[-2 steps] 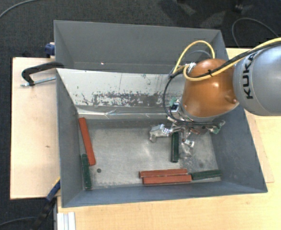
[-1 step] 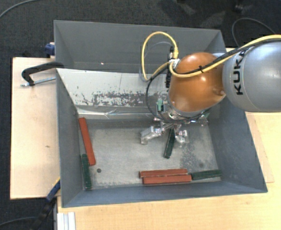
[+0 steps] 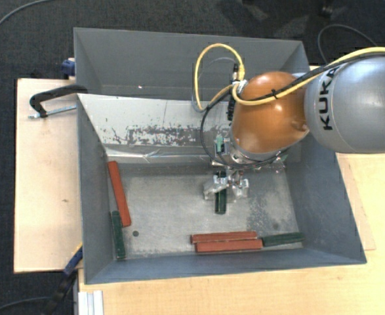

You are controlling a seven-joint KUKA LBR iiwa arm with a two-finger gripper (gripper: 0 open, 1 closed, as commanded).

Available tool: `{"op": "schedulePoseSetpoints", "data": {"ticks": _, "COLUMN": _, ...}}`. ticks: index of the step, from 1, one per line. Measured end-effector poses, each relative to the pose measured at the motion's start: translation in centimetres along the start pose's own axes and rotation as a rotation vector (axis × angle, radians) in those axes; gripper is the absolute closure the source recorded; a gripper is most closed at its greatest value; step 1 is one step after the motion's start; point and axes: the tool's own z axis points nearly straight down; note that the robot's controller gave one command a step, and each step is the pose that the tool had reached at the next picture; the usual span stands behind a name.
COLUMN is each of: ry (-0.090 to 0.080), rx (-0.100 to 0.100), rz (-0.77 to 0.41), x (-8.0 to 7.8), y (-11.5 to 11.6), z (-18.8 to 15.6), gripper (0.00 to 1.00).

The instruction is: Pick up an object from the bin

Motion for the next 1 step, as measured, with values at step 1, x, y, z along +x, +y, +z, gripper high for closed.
{"op": "schedulePoseSetpoints", "data": {"ticks": 1, "ry": -0.001, "rx": 0.008, "rz": 0.004, "x": -0.21, "y": -0.27, "z": -5.56, "gripper": 1.0}}
